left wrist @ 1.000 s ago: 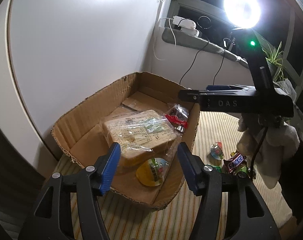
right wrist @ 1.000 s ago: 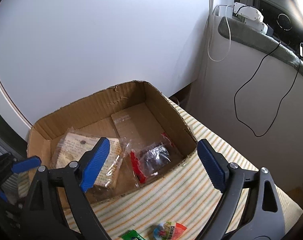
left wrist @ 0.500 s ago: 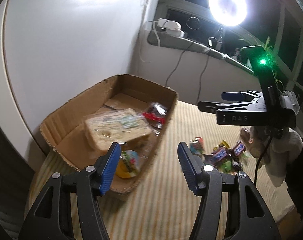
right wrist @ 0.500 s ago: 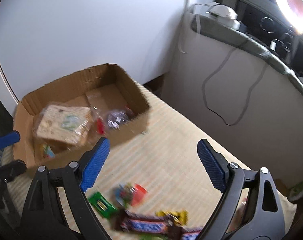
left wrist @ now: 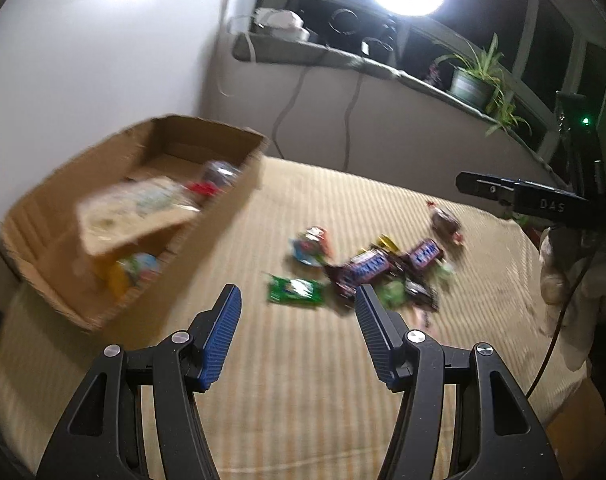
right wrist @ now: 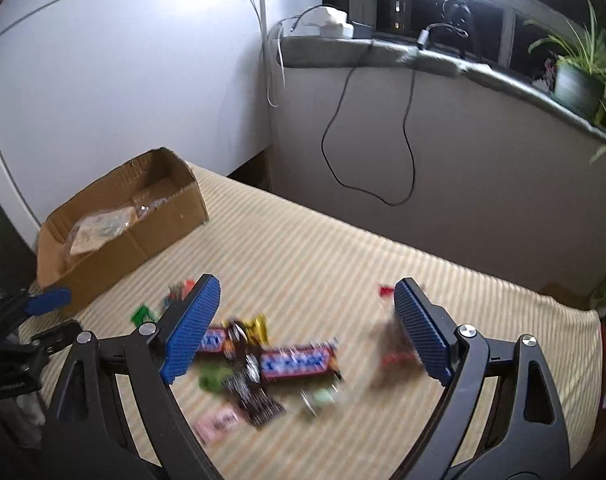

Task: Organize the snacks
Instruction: 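Open both grippers in the box and return them to the snack pile, then grasp the pink wrapped candy with the left gripper while the right grasps the green candy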

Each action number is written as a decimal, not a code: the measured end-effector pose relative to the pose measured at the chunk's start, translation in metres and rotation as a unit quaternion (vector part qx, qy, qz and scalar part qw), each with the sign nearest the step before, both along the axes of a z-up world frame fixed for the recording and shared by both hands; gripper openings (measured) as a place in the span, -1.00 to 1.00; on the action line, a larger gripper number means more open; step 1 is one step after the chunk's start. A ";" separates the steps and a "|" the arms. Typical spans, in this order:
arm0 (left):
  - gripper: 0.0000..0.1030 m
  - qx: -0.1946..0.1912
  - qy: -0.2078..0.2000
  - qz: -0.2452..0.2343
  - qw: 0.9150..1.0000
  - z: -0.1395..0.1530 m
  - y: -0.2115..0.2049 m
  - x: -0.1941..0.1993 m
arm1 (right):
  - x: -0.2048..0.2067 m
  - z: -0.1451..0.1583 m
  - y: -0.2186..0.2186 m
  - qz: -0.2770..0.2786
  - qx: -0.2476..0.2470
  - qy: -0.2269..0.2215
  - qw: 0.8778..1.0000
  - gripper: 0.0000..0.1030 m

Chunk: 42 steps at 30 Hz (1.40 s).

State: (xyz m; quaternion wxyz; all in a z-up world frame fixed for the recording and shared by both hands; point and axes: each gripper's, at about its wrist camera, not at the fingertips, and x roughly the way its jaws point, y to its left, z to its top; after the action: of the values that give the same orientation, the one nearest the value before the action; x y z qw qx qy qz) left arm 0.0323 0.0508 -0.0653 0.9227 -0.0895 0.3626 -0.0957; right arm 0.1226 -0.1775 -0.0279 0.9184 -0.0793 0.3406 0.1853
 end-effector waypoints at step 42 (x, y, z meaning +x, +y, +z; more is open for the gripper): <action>-0.46 0.057 0.065 -0.148 0.985 -0.041 -0.132 0.030 | 0.001 -0.087 -0.037 0.024 -0.008 0.123 0.992 0.17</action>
State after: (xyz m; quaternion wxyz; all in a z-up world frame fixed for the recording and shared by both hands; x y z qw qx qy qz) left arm 0.0624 -0.0816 -0.1060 0.8762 0.0114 0.4363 -0.2046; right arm 0.1238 -0.2143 -0.1147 0.8640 -0.0713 0.4507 0.2130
